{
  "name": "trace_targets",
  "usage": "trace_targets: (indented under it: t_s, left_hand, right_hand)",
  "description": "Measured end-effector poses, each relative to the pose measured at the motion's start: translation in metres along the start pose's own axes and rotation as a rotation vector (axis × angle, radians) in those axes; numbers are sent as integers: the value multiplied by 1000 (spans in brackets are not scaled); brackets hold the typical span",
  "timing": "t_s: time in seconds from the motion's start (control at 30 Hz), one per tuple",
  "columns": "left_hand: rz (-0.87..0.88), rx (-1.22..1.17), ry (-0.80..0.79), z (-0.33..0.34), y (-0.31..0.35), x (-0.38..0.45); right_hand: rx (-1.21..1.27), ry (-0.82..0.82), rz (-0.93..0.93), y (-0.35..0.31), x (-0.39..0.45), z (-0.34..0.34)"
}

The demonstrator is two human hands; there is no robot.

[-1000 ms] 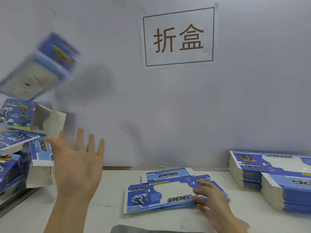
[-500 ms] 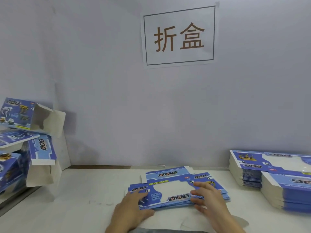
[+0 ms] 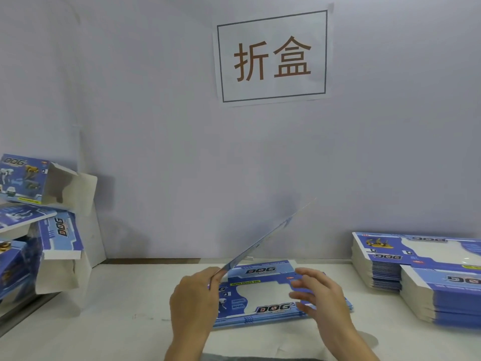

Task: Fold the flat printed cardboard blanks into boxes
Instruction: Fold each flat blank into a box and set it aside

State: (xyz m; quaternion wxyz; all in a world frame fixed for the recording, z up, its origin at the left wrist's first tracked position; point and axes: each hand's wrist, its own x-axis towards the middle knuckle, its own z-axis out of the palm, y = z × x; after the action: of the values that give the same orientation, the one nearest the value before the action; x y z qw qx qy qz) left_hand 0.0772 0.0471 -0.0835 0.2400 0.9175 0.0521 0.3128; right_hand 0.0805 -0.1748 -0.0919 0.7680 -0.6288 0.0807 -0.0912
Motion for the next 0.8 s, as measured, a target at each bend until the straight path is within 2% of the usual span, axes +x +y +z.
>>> trace_targets:
  t_s: [0.1,0.2,0.3,0.37,0.4,0.47,0.6,0.67,0.73,0.8]
  left_hand:
    - [122,66,-81,-15,21,3]
    - [255,-113,-465,-28,39,4]
    - [296,-145,-825,-30,54,-4]
    - [242,-190,-949,-28,59,-9]
    - [217,-229,-963,-27,60,-10]
    - [204,-281,-849,-24,60,-9]
    - [125,-493,-306,-25,53,1]
    - [45,-585,-88,-33,50,7]
    - [-8,-665,43,-44,51,13]
    - [-8,-806,86,-57,56,14]
  right_hand:
    - [109,-170,108,-10,-6,15]
    - [189,-198,133,-12,-7,23]
    - [235,-66,108,-5,-4,20]
    - [121,76,84,0,2,12]
    - [84,109,78,2,6,9]
    - [81,116,58,0,10,6]
    - [110,37,-39,-19,6,2]
    - [137,-49,-122,-35,0,-1]
    - [132,-132,-238,-54,-7,-5]
    - [72,-203,-373,-75,-17,-8]
